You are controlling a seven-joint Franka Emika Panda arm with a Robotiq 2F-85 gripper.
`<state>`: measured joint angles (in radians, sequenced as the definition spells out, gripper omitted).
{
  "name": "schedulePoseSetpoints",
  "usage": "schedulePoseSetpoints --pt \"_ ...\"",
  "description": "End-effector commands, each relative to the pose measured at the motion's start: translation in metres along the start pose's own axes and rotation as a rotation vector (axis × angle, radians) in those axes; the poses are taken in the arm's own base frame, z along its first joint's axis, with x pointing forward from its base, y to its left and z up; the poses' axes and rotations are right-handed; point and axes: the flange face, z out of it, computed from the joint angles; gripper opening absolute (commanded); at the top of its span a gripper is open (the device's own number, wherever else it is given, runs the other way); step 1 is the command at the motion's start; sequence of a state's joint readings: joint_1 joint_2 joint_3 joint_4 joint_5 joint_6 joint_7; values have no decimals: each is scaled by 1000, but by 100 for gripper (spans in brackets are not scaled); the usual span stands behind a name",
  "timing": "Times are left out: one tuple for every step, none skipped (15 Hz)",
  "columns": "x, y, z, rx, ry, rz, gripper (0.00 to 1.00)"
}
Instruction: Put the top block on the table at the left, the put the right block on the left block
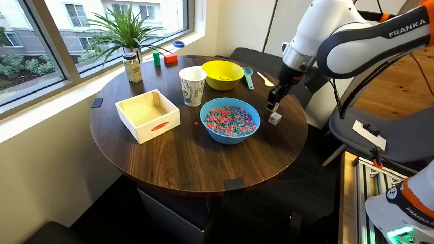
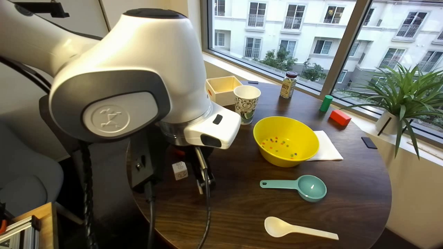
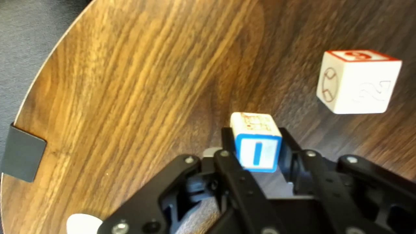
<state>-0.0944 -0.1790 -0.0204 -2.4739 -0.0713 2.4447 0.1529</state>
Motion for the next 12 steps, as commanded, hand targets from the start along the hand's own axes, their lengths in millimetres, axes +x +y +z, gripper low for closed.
schedulePoseSetpoints --pt "-1 -1 1 18 14 -5 8" --pt "-2 -2 -2 17 17 -7 8" --pt "-5 -6 -7 8 28 -17 8" --pt "-8 -11 -14 10 36 -28 8" --pt "-10 -15 -19 7 45 -36 8" --pt "-13 -20 -27 7 52 -43 8" --pt "-15 -24 -34 8 60 -50 8" --pt "-17 -29 -40 7 70 -57 8" --pt "-19 -33 -46 6 80 -65 8" --pt "-22 -37 -50 8 80 -71 8" --pt "-25 -41 -53 11 76 -79 8" --pt "-29 -45 -53 7 69 -86 8"
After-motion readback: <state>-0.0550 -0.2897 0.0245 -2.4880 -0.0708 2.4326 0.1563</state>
